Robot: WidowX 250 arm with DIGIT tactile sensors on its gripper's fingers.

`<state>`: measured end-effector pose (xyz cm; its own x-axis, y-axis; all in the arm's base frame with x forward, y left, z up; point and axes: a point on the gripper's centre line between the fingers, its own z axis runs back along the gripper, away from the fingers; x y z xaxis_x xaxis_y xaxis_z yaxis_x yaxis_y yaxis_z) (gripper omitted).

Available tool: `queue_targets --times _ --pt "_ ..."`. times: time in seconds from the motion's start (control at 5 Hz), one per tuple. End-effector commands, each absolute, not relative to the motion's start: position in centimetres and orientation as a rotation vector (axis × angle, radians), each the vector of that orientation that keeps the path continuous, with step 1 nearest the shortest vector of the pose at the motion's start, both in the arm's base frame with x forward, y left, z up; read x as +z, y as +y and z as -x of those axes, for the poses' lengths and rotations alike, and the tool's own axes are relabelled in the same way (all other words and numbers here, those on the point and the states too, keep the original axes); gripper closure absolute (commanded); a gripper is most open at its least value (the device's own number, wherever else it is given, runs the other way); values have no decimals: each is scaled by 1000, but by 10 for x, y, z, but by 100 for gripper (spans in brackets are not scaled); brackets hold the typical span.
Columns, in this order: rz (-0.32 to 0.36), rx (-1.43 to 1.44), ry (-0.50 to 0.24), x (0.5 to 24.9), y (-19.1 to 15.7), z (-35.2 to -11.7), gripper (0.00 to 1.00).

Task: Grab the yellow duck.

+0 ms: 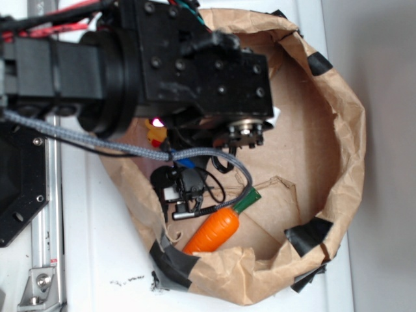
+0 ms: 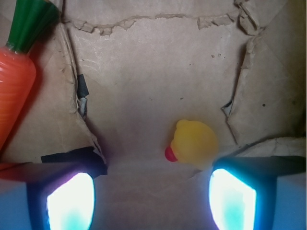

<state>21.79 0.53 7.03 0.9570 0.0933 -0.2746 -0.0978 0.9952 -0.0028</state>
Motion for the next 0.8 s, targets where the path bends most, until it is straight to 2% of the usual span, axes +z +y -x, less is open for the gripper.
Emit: queue_targets --times 0.0,0.2,0.4,0.6 --pt "17 108 237 77 10 -214 0" --pt "17 108 237 77 10 -214 0" --pt "35 97 191 61 11 -216 0" --pt "17 107 198 57 16 -214 0"
